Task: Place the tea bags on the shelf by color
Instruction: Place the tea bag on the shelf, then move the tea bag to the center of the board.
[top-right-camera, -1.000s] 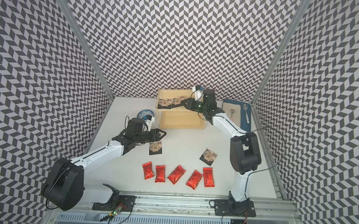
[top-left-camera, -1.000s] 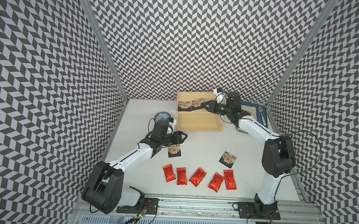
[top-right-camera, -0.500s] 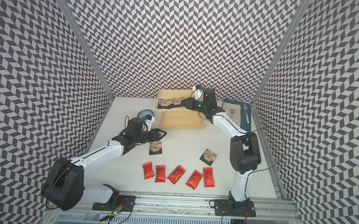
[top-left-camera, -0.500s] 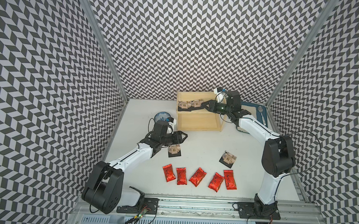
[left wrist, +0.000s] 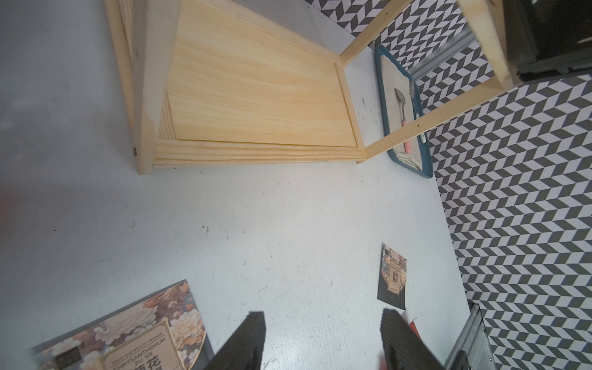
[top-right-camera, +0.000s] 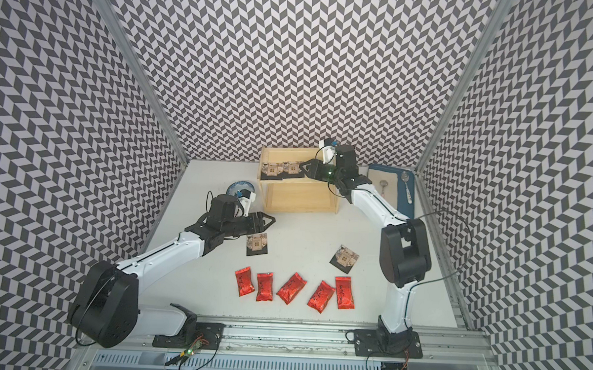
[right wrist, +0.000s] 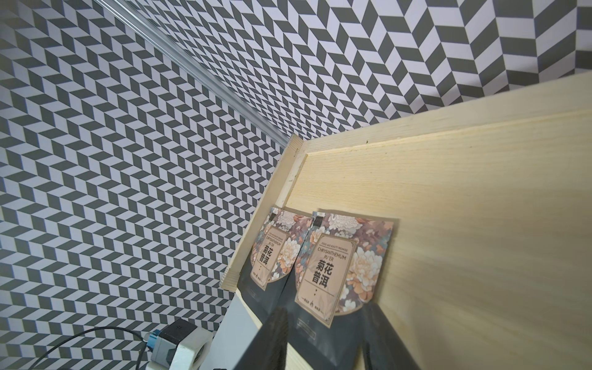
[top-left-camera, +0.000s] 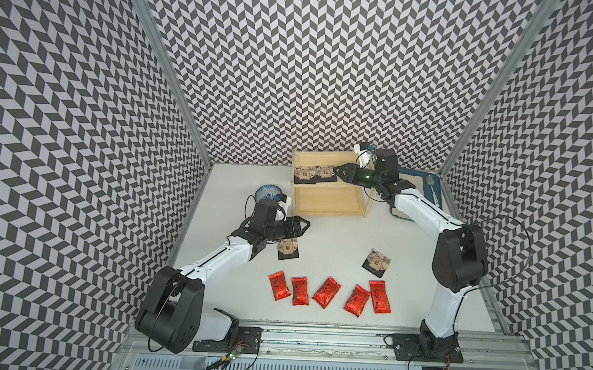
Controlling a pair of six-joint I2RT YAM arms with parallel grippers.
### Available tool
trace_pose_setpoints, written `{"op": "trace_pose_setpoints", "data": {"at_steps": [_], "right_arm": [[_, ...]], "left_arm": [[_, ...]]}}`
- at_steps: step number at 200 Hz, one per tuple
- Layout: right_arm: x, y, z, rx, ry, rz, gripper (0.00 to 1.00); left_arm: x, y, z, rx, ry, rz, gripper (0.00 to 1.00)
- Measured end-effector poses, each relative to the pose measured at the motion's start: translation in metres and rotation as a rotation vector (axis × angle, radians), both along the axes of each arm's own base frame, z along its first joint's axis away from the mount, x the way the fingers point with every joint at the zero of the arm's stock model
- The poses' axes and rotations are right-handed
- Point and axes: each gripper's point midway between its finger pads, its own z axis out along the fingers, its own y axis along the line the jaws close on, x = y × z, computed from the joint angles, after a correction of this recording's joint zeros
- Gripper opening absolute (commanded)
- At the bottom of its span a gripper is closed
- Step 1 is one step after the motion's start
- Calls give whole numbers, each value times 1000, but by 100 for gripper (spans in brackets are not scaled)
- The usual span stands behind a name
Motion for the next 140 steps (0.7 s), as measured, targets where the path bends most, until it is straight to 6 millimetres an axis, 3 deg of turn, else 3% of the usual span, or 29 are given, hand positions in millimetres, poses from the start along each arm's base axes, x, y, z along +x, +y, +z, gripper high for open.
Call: {"op": "trace_pose_setpoints", "data": {"at_steps": [30, 50, 77, 95, 118, 140], "right_arm": [[-2, -4, 11, -7, -21, -18, 44], [-9, -9, 29, -6, -54, -30, 44], [-32, -20, 58, -6, -119, -49, 44], [-53, -31, 64, -18, -144, -71, 45], [-84, -44, 46, -54, -136, -96, 45], [-114, -61, -3, -127, -71, -136, 45]], "left_arm": [[0, 0, 1, -3, 0, 3, 69], [-1, 1, 5, -7, -11, 4, 69], [-1, 2, 15, -13, -37, 10, 69], [-2, 4, 24, -21, -59, 18, 69], [-9, 6, 26, -24, -71, 18, 69], [-19, 2, 18, -18, -55, -2, 69]]}}
